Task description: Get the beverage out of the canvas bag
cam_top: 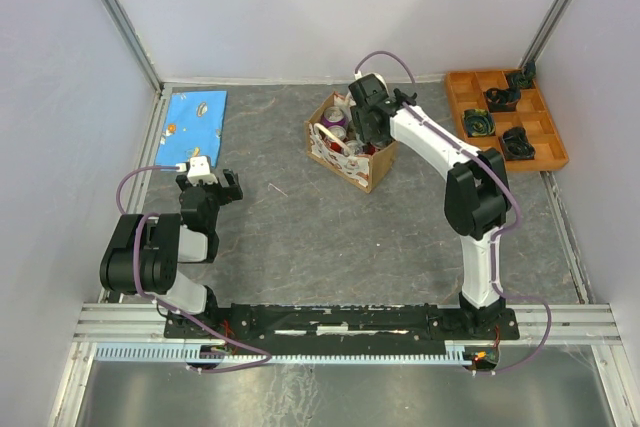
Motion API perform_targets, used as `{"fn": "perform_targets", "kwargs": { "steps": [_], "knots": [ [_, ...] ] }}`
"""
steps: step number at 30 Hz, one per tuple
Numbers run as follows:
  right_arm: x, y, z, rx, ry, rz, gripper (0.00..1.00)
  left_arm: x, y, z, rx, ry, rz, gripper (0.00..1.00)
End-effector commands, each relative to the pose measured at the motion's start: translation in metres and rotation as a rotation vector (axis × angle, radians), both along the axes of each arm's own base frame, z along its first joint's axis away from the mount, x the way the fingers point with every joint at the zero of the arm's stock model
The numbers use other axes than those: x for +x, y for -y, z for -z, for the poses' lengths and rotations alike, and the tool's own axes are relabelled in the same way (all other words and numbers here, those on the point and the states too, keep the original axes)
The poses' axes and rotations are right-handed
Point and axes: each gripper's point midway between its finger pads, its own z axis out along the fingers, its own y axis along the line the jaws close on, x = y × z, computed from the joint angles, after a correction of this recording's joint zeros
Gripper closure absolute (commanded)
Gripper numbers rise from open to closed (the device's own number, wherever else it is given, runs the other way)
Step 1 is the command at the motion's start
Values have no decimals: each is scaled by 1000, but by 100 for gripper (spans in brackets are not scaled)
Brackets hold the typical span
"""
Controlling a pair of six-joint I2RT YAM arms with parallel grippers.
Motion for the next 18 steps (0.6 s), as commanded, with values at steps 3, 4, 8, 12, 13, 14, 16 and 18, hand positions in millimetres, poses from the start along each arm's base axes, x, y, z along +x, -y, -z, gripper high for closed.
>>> {"fn": "perform_targets", "kwargs": {
  "steps": [3,4,8,12,13,14,16,18],
  "knots": [
    [20,5,-80,17,157,-19,100,9,-5,-21,67,66,-9,1],
    [20,5,-86,25,170,-19,100,10,-5,-21,67,67,-9,1],
    [16,4,-104,45,207,-26,100,9,-5,-21,67,66,-10,1],
    [12,2,-123,59,246,-42,100,9,-5,-21,67,66,-9,1],
    [11,1,-127,64,257,-45,100,9,-5,-20,67,64,-10,1],
    [11,1,-132,68,269,-47,100,10,-5,-21,67,66,-10,1],
    [11,-1,-137,72,286,-54,100,9,-5,-21,67,65,-8,1],
    [11,-1,-137,72,286,-56,100,9,-4,-21,67,66,-8,1]
  ]
}}
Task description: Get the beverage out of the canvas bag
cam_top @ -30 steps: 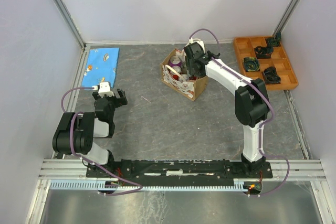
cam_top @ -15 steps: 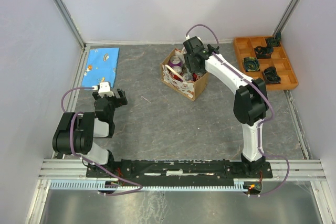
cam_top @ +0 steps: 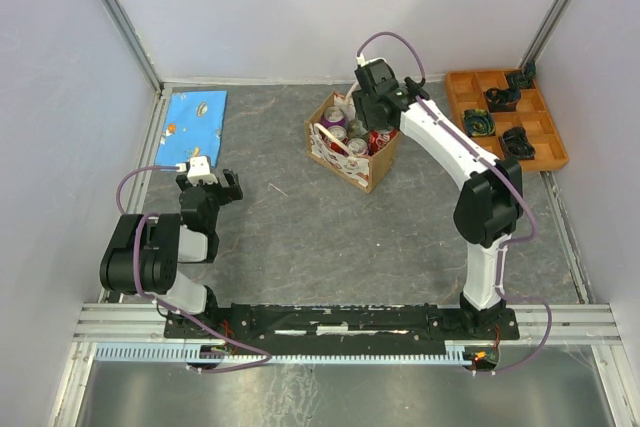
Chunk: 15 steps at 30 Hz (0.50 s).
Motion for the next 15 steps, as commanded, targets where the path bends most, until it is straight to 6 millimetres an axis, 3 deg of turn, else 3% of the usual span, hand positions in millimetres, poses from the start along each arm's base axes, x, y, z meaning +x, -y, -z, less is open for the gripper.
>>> {"fn": "perform_targets", "kwargs": {
  "steps": [1,7,15],
  "knots": [
    [9,0,-80,66,208,6,100,9,-5,-21,67,65,-10,1],
    [7,-4,-85,75,222,-4,100,9,-4,-20,67,64,-8,1],
    [6,-2,-136,101,327,-2,100,9,-5,-21,66,65,-9,1]
  ]
}}
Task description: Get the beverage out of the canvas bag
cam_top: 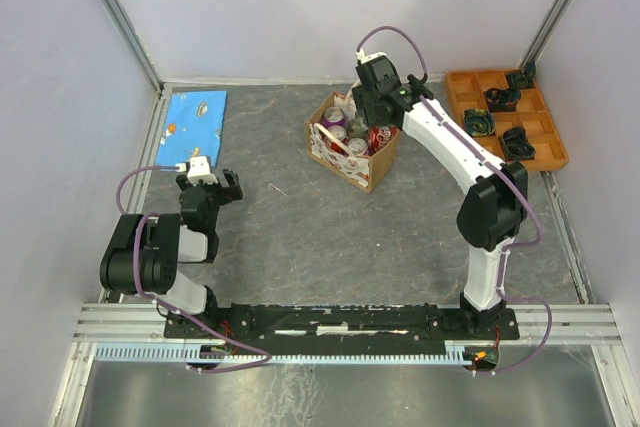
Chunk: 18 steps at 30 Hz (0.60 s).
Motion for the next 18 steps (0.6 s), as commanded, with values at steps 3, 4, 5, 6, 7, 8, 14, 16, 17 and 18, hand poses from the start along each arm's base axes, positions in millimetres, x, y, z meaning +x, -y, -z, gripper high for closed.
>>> {"fn": "perform_targets", "kwargs": {
  "steps": [3,4,5,6,7,8,14,16,17,18],
  "knots": [
    [9,8,-137,101,333,35,100,9,-5,-21,67,65,-9,1],
    [8,11,-145,96,351,43,100,9,-5,-20,67,63,-9,1],
    [7,14,-153,93,369,50,100,9,-5,-21,67,66,-10,1],
    [6,17,-160,89,389,60,100,9,-5,-21,67,66,-9,1],
    [4,21,-167,84,408,69,100,9,-5,-20,67,65,-9,1],
    [2,26,-174,80,426,81,100,9,-5,-20,67,65,-9,1],
    [-13,51,-202,63,517,155,100,10,-5,-21,67,66,-9,1],
    [-21,63,-210,52,546,195,100,10,-5,-21,67,67,-9,1],
    [-24,70,-212,39,553,220,100,9,-5,-20,67,65,-10,1],
    [-28,76,-211,21,553,241,100,9,-5,-21,67,65,-11,1]
  ]
}}
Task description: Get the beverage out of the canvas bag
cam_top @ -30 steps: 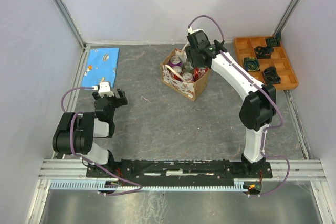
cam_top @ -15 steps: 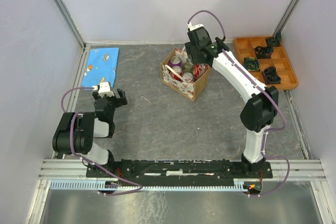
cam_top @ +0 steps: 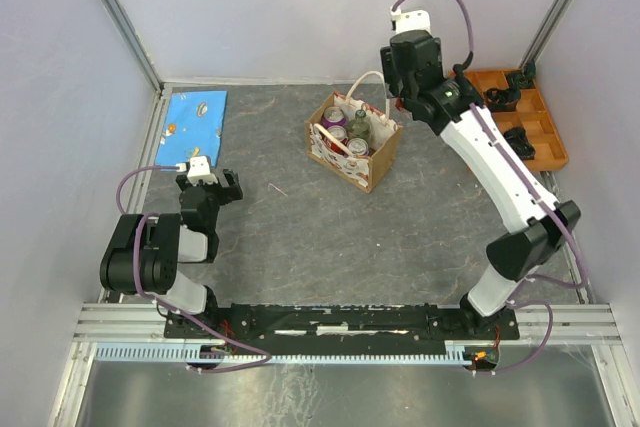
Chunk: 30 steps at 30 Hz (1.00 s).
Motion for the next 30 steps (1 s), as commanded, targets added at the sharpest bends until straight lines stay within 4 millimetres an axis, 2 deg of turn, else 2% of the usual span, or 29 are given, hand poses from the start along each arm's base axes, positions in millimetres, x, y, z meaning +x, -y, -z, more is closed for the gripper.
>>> {"fn": "perform_targets", "kwargs": {
  "steps": [1,4,7,12,16,20,25,30],
  "knots": [
    [-17,41,-62,7,199,169,100,9,-5,-20,67,64,-10,1],
    [-27,57,-44,-34,166,234,100,9,-5,-21,67,65,-9,1],
    [-33,63,-12,-32,101,265,100,9,-5,-20,67,65,-9,1],
    [-40,60,58,56,-28,241,100,9,-5,-20,67,64,-10,1],
    [-48,51,102,118,-75,195,100,9,-5,-20,67,63,-9,1],
    [-60,37,127,188,-103,110,100,9,-5,-20,67,64,-10,1],
    [-77,33,157,190,-170,57,100,10,-5,-21,67,64,-10,1],
    [-85,20,169,229,-182,7,100,9,-5,-20,67,64,-10,1]
  ]
}}
